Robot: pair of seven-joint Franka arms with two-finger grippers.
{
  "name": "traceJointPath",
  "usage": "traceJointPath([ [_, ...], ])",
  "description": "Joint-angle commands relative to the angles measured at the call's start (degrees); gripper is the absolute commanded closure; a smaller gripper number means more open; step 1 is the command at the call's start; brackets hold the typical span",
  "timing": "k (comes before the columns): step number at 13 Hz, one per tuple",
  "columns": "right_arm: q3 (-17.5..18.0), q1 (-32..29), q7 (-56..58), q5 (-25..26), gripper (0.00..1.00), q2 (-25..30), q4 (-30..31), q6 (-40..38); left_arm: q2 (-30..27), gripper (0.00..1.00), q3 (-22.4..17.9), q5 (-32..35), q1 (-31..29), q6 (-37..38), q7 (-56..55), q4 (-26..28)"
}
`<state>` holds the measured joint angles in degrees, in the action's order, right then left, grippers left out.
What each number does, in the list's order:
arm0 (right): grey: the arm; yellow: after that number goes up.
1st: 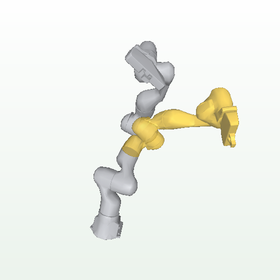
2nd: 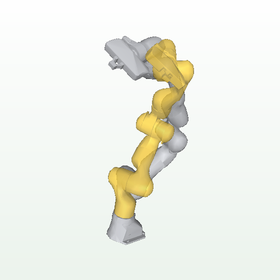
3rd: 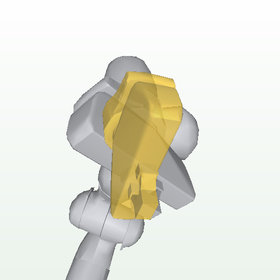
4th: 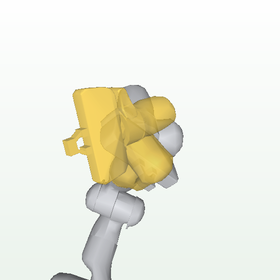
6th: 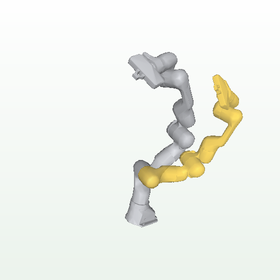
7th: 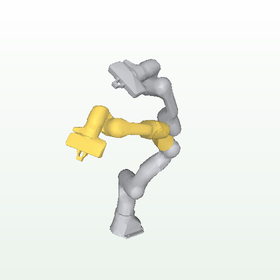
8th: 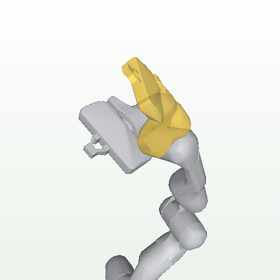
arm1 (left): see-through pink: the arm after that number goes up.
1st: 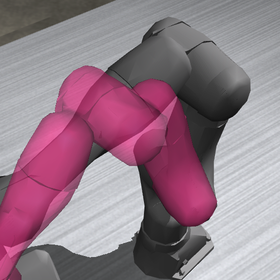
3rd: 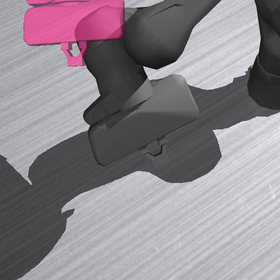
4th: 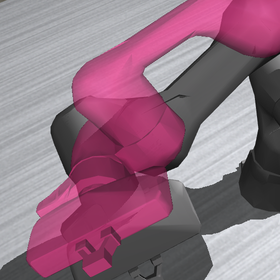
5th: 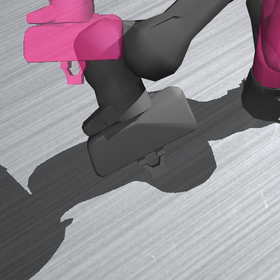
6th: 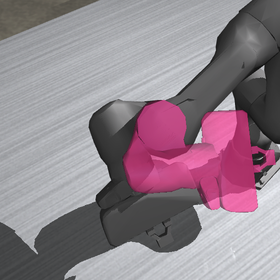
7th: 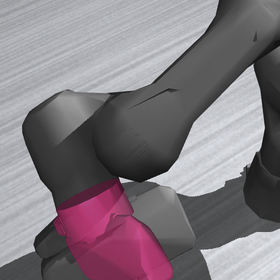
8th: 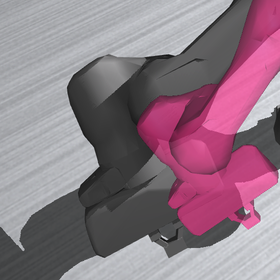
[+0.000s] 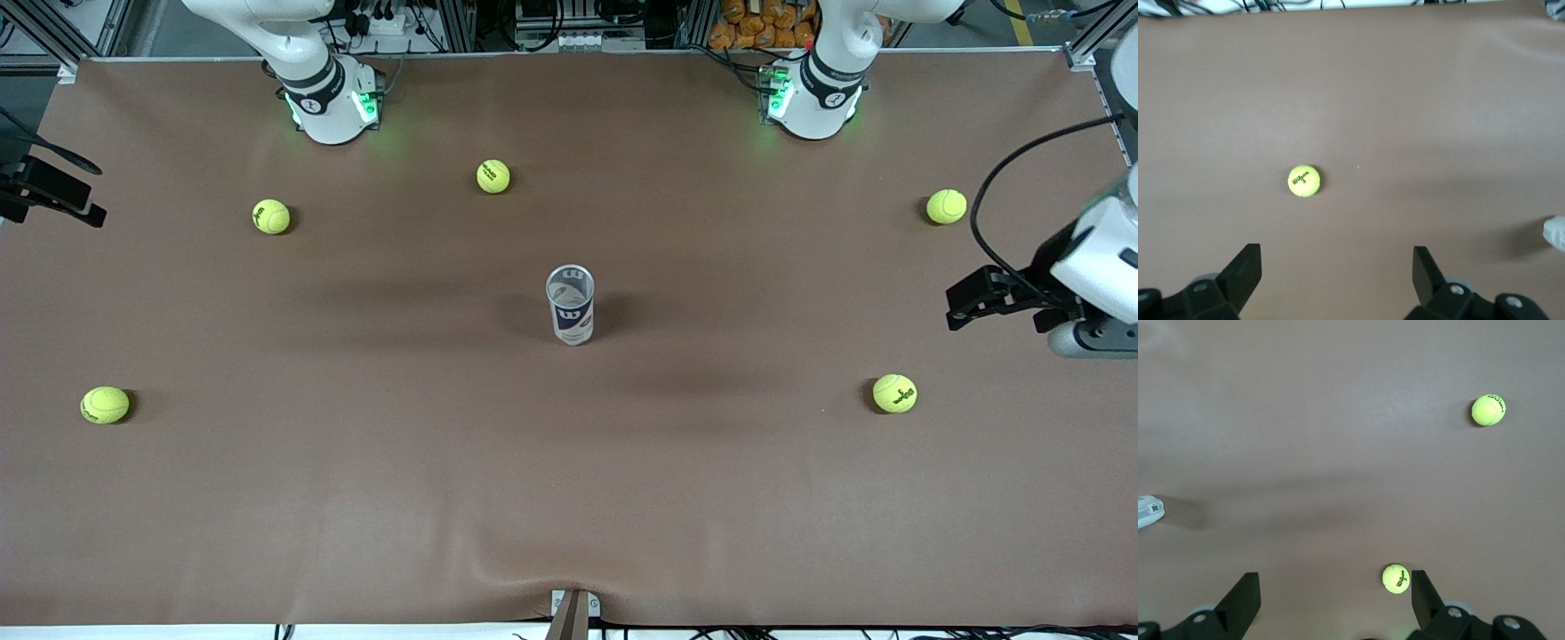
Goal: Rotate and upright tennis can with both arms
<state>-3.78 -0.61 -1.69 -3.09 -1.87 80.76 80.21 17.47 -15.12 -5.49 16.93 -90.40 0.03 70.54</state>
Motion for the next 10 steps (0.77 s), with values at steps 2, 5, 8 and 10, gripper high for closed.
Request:
traceJointPath([
  [2,0.09,-0.09,-0.24,-0.87,0.00,0.28,0.27,-0.05,-2.43,0.00,12.56,-0.57,-11.38,0.23,1.38,4.07],
  [5,0.09,-0.09,-0.24,-0.87,0.00,0.11,0.27,-0.14,-6.38,0.00,12.93,2.41,-11.22,-0.21,-0.20,8.99],
  [8,0.09,0.00,-0.24,-0.87,0.00,0.11,0.27,-0.14,-7.44,0.00,13.98,4.77,-11.66,-0.30,-0.20,10.05],
  [10,0.09,-0.09,-0.24,-0.87,0.00,0.11,0.27,-0.14,-10.33,0.00,14.86,7.16,-12.09,-3.01,-0.29,14.77],
])
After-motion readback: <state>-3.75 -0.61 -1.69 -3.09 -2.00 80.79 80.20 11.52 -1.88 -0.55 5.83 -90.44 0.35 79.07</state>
